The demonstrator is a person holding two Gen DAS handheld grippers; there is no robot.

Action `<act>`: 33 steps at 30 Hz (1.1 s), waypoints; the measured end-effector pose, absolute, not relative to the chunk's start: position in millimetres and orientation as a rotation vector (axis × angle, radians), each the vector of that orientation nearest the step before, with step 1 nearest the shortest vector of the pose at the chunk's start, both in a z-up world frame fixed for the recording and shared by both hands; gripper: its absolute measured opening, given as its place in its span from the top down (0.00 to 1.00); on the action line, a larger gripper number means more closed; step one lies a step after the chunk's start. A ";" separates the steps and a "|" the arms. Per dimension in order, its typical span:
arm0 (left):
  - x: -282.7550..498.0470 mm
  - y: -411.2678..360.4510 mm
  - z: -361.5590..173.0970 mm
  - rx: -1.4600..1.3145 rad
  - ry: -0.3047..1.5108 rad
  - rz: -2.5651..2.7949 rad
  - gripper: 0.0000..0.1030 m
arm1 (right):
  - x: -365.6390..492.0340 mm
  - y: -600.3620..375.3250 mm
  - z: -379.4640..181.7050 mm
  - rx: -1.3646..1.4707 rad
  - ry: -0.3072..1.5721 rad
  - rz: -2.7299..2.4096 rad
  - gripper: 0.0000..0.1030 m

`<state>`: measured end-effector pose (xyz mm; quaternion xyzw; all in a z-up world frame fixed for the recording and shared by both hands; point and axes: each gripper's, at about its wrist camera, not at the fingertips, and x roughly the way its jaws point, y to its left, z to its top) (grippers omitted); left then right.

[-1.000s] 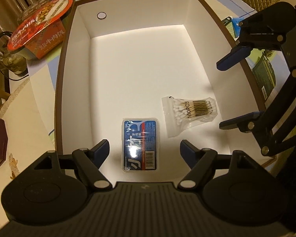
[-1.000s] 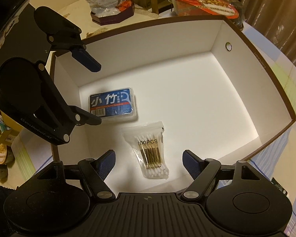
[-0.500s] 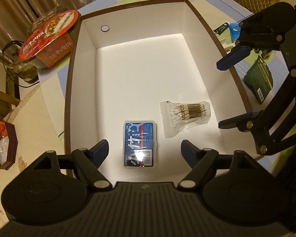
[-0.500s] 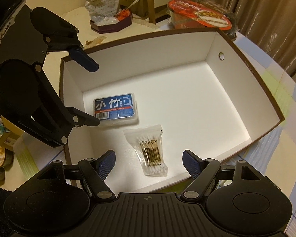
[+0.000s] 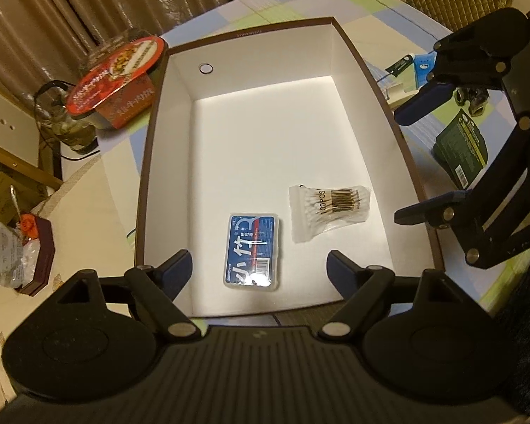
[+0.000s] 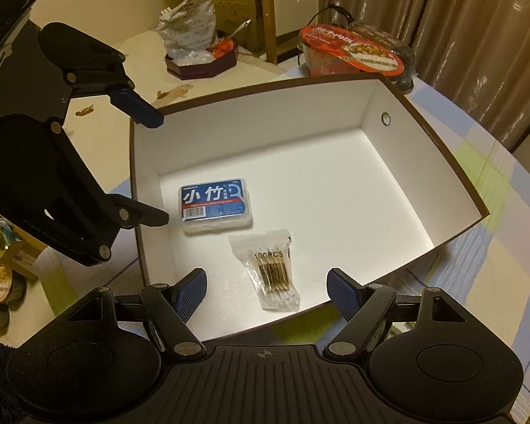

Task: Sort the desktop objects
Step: 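Withdraw both tools from the box back toward the remaining items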

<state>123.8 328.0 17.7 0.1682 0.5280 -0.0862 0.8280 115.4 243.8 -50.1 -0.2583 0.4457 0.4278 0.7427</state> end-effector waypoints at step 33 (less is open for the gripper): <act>69.2 244.6 44.2 0.280 1.087 -0.018 0.18 | 104.1 151.7 -19.4 -0.481 0.915 1.020 0.24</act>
